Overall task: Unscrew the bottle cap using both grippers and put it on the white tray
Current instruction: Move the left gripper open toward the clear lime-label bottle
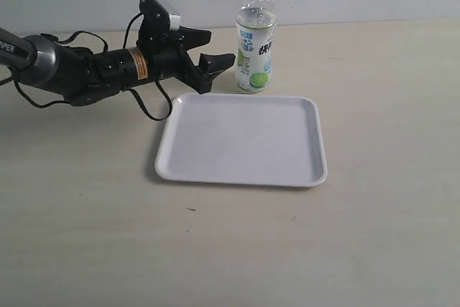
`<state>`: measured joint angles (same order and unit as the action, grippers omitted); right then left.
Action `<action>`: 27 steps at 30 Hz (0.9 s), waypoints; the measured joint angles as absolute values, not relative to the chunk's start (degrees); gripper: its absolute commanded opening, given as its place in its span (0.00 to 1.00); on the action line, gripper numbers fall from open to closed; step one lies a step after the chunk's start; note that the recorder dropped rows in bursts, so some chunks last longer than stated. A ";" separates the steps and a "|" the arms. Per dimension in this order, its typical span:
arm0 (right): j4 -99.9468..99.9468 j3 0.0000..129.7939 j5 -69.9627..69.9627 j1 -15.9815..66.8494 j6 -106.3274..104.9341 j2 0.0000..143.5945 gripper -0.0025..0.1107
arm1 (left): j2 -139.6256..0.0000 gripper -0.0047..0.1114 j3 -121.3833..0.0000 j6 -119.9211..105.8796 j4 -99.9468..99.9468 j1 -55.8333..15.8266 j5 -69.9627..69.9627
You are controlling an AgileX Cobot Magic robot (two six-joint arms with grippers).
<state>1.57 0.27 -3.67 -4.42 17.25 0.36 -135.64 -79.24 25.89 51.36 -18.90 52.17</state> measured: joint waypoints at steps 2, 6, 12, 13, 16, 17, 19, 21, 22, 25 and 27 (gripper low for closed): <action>1.57 0.27 -3.67 -4.42 17.25 0.36 0.02 | -136.34 0.66 -80.01 25.89 50.76 -19.15 52.17; 1.57 0.27 -3.67 -4.42 17.25 0.36 0.02 | -138.02 0.66 -81.04 25.96 47.68 -20.37 52.17; 1.57 0.27 -3.67 -4.42 17.25 0.36 0.02 | -139.53 0.66 -81.14 24.18 43.53 -22.27 52.04; 1.57 0.27 -3.67 -4.42 17.25 0.36 0.02 | -139.53 0.66 -81.14 24.18 43.31 -22.36 52.04; 1.57 0.27 -3.67 -4.42 17.25 0.36 0.02 | -139.53 0.66 -81.14 24.18 42.83 -22.36 52.04; 1.57 0.27 -3.67 -4.42 17.25 0.36 0.02 | -139.53 0.66 -81.14 24.18 42.73 -22.36 52.04; 1.57 0.27 -3.67 -4.42 17.25 0.36 0.02 | -139.53 0.66 -81.14 24.18 42.61 -22.36 52.04; 1.57 0.27 -3.67 -4.42 17.25 0.36 0.02 | -139.65 0.66 -81.59 24.35 42.50 -22.36 52.04; 1.57 0.27 -3.67 -4.42 17.25 0.36 0.02 | -139.65 0.66 -81.90 24.68 42.50 -22.36 52.04; 1.57 0.27 -3.67 -4.42 17.25 0.36 0.02 | -139.65 0.66 -83.62 27.14 44.55 -22.36 50.44; 1.57 0.27 -3.67 -4.42 17.25 0.36 0.02 | -139.65 0.66 -85.32 28.63 47.29 -22.74 47.05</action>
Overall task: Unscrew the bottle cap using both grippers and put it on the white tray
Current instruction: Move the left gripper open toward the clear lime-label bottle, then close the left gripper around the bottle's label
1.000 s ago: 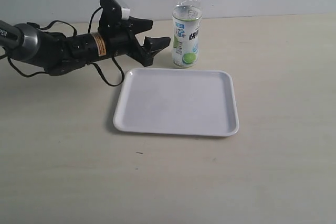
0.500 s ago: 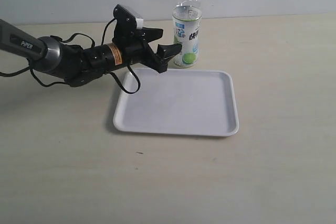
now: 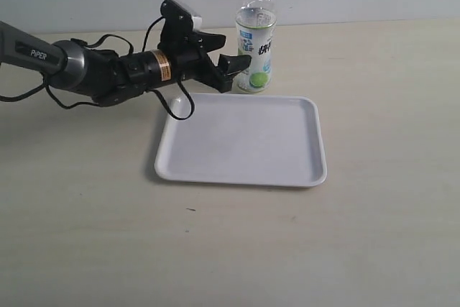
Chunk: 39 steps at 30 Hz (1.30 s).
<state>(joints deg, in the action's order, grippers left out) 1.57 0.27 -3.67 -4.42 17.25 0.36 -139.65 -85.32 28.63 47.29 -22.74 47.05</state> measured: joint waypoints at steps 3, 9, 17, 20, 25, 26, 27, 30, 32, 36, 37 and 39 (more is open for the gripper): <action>1.57 0.27 -3.67 -4.42 17.25 0.36 0.02 | -139.65 0.66 -87.17 29.45 49.72 -23.59 41.98; 1.57 0.27 -3.67 -4.42 17.25 0.36 0.02 | -139.65 0.66 -88.35 29.95 50.07 -24.40 40.28; 1.57 0.27 -3.67 -4.42 17.25 0.36 0.02 | -139.65 0.66 -88.35 28.90 49.84 -24.50 40.06; 1.57 0.27 -3.67 -4.42 17.25 0.36 0.02 | -139.65 0.66 -88.35 28.90 49.70 -24.50 40.44; 1.57 0.27 -3.67 -4.42 17.25 0.36 0.02 | -139.65 0.66 -88.35 28.90 49.70 -24.50 40.66; 1.57 0.27 -3.67 -4.42 17.25 0.36 0.02 | -139.76 0.66 -88.35 28.90 49.70 -24.50 41.00; 1.57 0.27 -3.67 -4.42 17.25 0.36 0.02 | -139.98 0.66 -88.35 28.90 49.70 -24.50 41.60; 1.57 0.27 -3.67 -4.42 17.25 0.36 0.02 | -141.09 0.66 -88.62 28.90 49.60 -24.50 43.64; 1.57 0.27 -3.67 -4.42 17.25 0.36 0.02 | -142.01 0.66 -89.16 28.90 49.60 -24.50 44.03; 1.57 0.27 -3.67 -4.42 17.25 0.36 0.02 | -142.54 0.66 -90.19 28.90 49.60 -24.50 44.23; 1.57 0.27 -3.67 -4.42 17.25 0.36 0.02 | -142.67 0.66 -90.79 28.90 49.60 -24.50 44.49; 1.57 0.27 -3.67 -4.42 17.25 0.36 0.02 | -142.78 0.66 -91.03 28.90 49.47 -24.50 44.63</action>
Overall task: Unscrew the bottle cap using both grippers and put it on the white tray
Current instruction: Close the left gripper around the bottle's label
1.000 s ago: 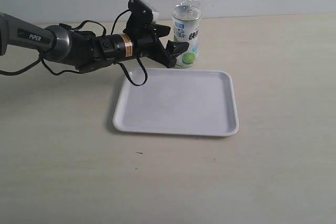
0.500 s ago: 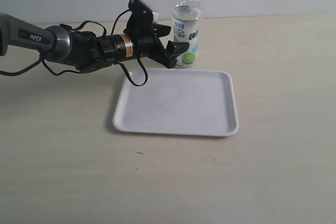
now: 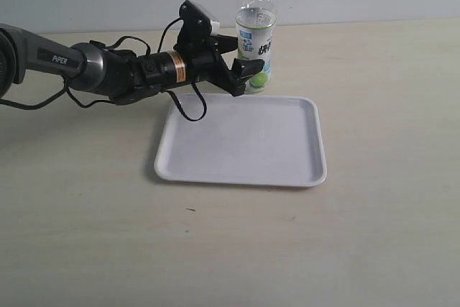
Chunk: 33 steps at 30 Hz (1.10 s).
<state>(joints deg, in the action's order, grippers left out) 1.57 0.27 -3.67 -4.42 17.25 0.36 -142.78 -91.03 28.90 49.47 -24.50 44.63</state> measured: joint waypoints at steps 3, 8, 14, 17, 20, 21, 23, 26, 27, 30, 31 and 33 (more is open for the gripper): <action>1.57 0.27 -3.67 -4.42 17.29 0.36 0.02 | -142.89 0.66 -91.03 28.90 49.27 -24.50 44.63; 1.57 0.27 -3.67 -4.42 17.29 0.36 0.02 | -142.89 0.66 -91.03 28.90 47.86 -24.50 44.63; 1.57 0.27 -3.67 -4.42 17.29 0.36 0.02 | -142.89 0.66 -91.03 28.90 47.52 -24.50 44.63; 1.57 0.27 -3.67 -4.42 17.29 0.36 0.02 | -142.89 0.66 -91.03 28.90 47.52 -24.50 44.63; 1.57 0.27 -3.67 -4.42 17.29 0.36 0.02 | -142.89 0.66 -91.03 28.90 47.74 -24.50 44.63; 1.57 0.27 -3.67 -4.42 17.29 0.36 0.02 | -142.89 0.66 -91.03 28.90 47.74 -24.50 44.63; 1.57 0.27 -3.67 -4.42 17.29 0.36 0.02 | -142.89 0.66 -91.03 28.90 47.74 -24.50 44.63; 1.57 0.27 -3.67 -4.42 17.29 0.36 0.02 | -142.89 0.66 -91.03 28.90 47.74 -24.50 44.63; 1.57 0.27 -3.67 -4.42 17.29 0.36 0.02 | -142.89 0.66 -91.03 28.90 47.74 -24.50 44.63; 1.57 0.27 -3.67 -4.42 17.29 0.36 0.02 | -142.89 0.66 -91.03 28.90 47.74 -24.50 44.63; 1.57 0.27 -3.67 -4.42 17.29 0.36 0.02 | -142.89 0.66 -91.03 28.90 47.74 -24.50 44.63; 1.57 0.27 -3.67 -4.42 17.29 0.36 0.02 | -142.89 0.66 -91.03 28.90 47.74 -24.50 44.63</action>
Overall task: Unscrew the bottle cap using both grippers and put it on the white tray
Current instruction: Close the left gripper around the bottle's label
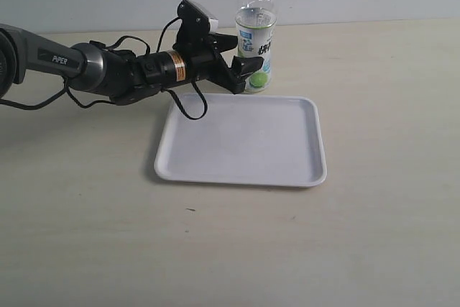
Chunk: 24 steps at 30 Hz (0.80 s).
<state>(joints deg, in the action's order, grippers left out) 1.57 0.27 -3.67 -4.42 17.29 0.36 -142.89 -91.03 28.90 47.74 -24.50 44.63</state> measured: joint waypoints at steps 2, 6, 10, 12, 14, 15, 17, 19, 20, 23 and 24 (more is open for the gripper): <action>1.57 0.27 -3.67 -4.42 17.29 0.36 0.02 | -142.89 0.66 -91.03 28.90 47.87 -24.50 44.63; 1.57 0.27 -3.67 -4.42 17.29 0.36 0.02 | -142.89 0.66 -91.03 28.90 47.77 -24.50 44.63; 1.57 0.27 -3.67 -4.42 17.29 0.36 0.02 | -142.89 0.66 -91.03 28.90 47.76 -24.50 44.63; 1.57 0.27 -3.67 -4.42 17.29 0.36 0.02 | -142.89 0.69 -91.03 28.90 47.76 -24.50 44.63; 1.57 0.27 -3.67 -4.42 17.29 0.36 0.02 | -143.00 0.71 -91.03 28.90 47.76 -24.50 44.74; 1.57 0.27 -3.67 -4.42 17.29 0.36 0.02 | -143.00 0.72 -91.03 28.90 47.76 -24.50 44.71; 1.57 0.27 -3.67 -4.42 17.29 0.36 0.02 | -143.38 0.73 -91.03 28.90 47.76 -24.50 44.71; 1.57 0.27 -3.67 -4.42 17.29 0.36 0.02 | -143.78 0.74 -91.13 28.90 47.76 -24.50 44.85; 1.57 0.27 -3.67 -4.42 17.29 0.36 0.02 | -143.95 0.74 -91.13 28.90 47.76 -24.50 44.85; 1.57 0.27 -3.67 -4.42 17.29 0.36 0.02 | -144.10 0.74 -91.13 28.90 47.76 -24.50 44.99; 1.57 0.27 -3.67 -4.42 17.29 0.36 0.02 | -144.10 0.74 -91.13 28.90 47.76 -24.50 45.15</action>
<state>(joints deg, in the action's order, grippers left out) 1.57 0.27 -3.67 -4.42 17.29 0.36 -144.10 -91.13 28.90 47.76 -24.50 45.15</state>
